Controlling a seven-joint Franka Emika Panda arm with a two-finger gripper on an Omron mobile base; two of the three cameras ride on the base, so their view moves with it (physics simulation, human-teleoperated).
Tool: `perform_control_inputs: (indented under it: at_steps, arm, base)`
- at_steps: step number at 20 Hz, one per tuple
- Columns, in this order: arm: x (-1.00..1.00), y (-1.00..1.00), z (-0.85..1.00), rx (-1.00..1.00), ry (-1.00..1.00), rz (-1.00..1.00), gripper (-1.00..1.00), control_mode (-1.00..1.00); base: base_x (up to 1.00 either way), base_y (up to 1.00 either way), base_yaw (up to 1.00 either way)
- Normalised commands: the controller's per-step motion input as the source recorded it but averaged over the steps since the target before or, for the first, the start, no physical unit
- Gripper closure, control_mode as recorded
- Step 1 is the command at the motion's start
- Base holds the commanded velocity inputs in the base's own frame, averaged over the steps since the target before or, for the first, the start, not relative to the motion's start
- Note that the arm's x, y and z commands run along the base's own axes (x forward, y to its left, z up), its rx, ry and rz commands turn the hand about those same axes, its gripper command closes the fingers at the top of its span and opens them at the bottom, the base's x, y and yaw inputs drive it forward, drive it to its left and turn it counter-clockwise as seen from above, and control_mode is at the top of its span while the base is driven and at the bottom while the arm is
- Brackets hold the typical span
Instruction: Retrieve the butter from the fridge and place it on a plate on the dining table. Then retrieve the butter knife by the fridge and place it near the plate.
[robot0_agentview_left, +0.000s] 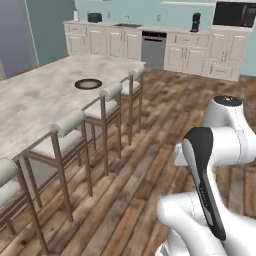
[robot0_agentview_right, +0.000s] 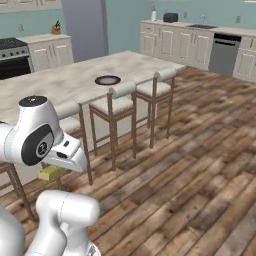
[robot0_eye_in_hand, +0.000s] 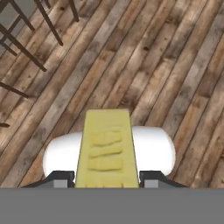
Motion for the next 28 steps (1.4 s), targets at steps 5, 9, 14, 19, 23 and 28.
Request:
perform_control_inputs:
  at_steps: [5, 9, 14, 19, 23, 28]
  arm:
    - [0.0, 0.0, 0.0, 0.0, 0.0, 0.0, 1.0, 1.0]
    - [0.0, 0.0, 0.0, 0.0, 0.0, 0.0, 1.0, 1.0]
    - [0.0, 0.0, 0.0, 0.0, 0.0, 0.0, 1.0, 1.0]
    - [0.0, 0.0, 0.0, 0.0, 0.0, 0.0, 1.0, 1.0]
    - [0.0, 0.0, 0.0, 0.0, 0.0, 0.0, 1.0, 1.0]
    - [0.0, 0.0, 0.0, 0.0, 0.0, 0.0, 1.0, 1.0]
  base:
    - [1.0, -0.81, 0.51]
    - [0.99, -0.87, 0.53]
    - [0.84, -0.97, 0.51]
    - [0.74, -1.0, 0.47]
    - [0.74, -1.0, 0.46]
    - [0.76, -1.0, 0.45]
